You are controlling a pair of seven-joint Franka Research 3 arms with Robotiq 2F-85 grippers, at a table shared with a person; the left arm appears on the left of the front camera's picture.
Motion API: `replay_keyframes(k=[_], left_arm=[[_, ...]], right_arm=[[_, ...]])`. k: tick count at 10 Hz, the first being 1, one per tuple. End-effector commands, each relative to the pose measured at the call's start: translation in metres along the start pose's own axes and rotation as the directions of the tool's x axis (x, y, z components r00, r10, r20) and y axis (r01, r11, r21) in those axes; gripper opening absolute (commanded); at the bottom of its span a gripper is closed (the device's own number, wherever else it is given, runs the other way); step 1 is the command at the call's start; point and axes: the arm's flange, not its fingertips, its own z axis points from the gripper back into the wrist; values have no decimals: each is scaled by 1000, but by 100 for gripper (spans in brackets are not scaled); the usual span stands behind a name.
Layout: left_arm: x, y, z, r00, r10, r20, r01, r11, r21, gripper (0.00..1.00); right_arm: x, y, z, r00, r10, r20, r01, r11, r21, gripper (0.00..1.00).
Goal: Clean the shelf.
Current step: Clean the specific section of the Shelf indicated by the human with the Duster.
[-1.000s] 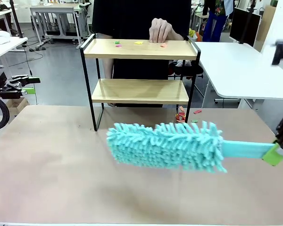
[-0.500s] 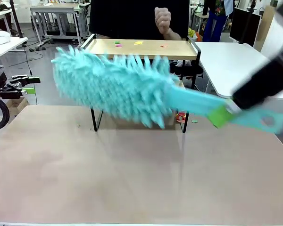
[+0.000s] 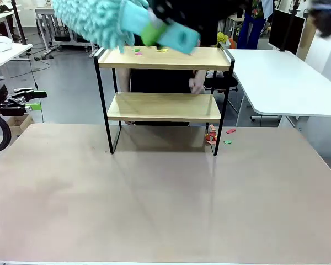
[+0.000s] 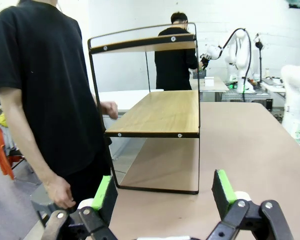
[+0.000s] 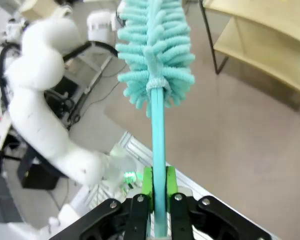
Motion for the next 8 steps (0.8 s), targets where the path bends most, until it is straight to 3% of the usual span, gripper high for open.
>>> replay_keyframes(k=[1,3,5,6,8], left_arm=[[3,-2,-1,1000,-7,-6,7,1000,-3,100],[3,-2,-1,1000,-7,-6,7,1000,-3,100],[3,-2,-1,1000,-7,-6,7,1000,-3,100],[3,-2,-1,1000,-7,-6,7,1000,-3,100],[3,-2,-1,1000,-7,-6,7,1000,-3,100]], right_arm=[[49,13,-12,997,-61,54,64,997,-49,13],[88,7,-38,984,-143,102,153,983,-97,13],[106,-3,-58,969,-204,136,223,966,-133,13],[86,-11,-43,988,-127,86,134,988,-79,13],[86,-11,-43,988,-127,86,134,988,-79,13]])
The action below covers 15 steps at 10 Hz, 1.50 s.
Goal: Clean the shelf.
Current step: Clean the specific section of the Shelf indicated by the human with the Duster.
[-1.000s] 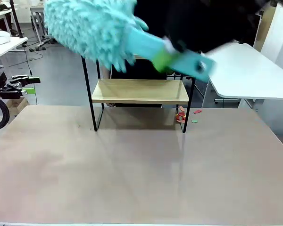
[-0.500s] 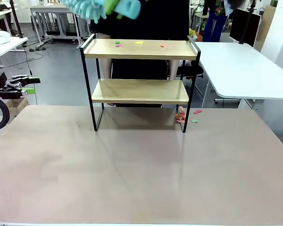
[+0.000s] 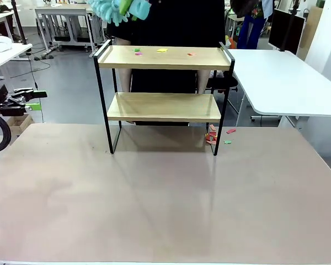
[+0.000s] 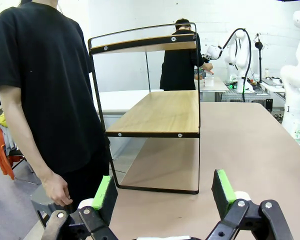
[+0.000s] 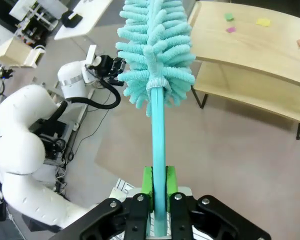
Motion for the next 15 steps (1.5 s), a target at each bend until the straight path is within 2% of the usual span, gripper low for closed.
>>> replay_keyframes(k=[1,3,6,11,15], left_arm=[[4,-2,-1,1000,-7,-6,7,1000,-3,100],[4,-2,-1,1000,-7,-6,7,1000,-3,100],[4,-2,-1,1000,-7,-6,7,1000,-3,100],[4,-2,-1,1000,-7,-6,7,1000,-3,100],[4,-2,-1,1000,-7,-6,7,1000,-3,100]], right_arm=[[-5,-4,9,1000,13,7,-13,1000,5,13],[-3,3,4,1000,7,-2,-7,1000,12,13],[32,35,-41,997,-75,-15,74,997,-28,13],[75,56,-116,979,-198,35,201,952,-230,13],[81,64,-150,975,-217,49,222,933,-283,13]])
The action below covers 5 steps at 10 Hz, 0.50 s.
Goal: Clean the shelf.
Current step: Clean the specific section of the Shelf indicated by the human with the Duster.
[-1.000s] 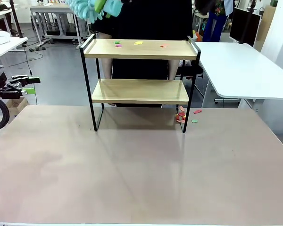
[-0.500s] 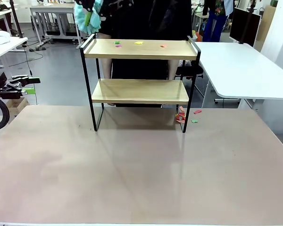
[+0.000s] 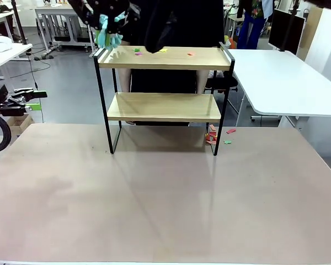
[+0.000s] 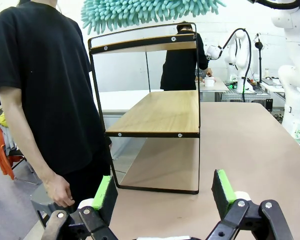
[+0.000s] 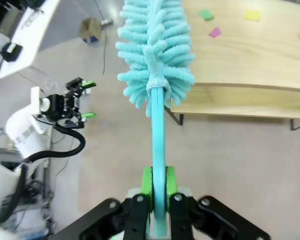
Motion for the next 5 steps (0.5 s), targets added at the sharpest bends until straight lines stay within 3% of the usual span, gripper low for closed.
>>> replay_keyframes(k=[1,5], left_arm=[[4,-2,-1,1000,-7,-6,7,1000,-3,100],[4,-2,-1,1000,-7,-6,7,1000,-3,100]], right_arm=[[14,28,1,1000,-30,5,30,999,-16,13],[14,23,-24,998,-51,-40,48,996,-79,13]])
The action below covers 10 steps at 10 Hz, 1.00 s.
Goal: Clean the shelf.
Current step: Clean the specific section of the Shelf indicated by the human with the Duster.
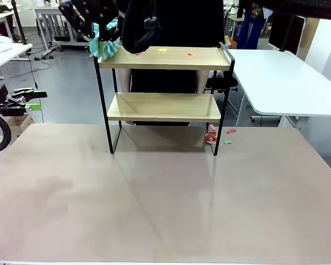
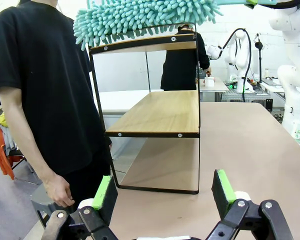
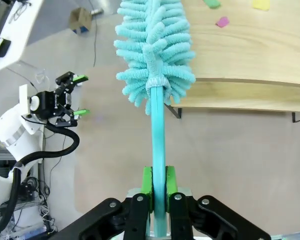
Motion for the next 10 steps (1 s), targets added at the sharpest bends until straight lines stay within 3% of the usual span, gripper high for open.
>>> replay_keyframes(k=[1,4,5,10], left_arm=[[4,-2,-1,1000,-7,-6,7,1000,-3,100],[4,-2,-1,1000,-7,-6,7,1000,-3,100],[4,-2,-1,1000,-7,-6,7,1000,-3,100],[4,-2,-1,1000,-7,-6,7,1000,-3,100]], right_arm=[[3,9,-3,999,-35,6,35,998,-50,13],[2,-1,-13,998,-48,-44,44,996,-80,13],[1,2,-11,999,-32,-38,31,999,-26,13],[-3,-5,-19,999,-6,-43,4,998,-59,13]])
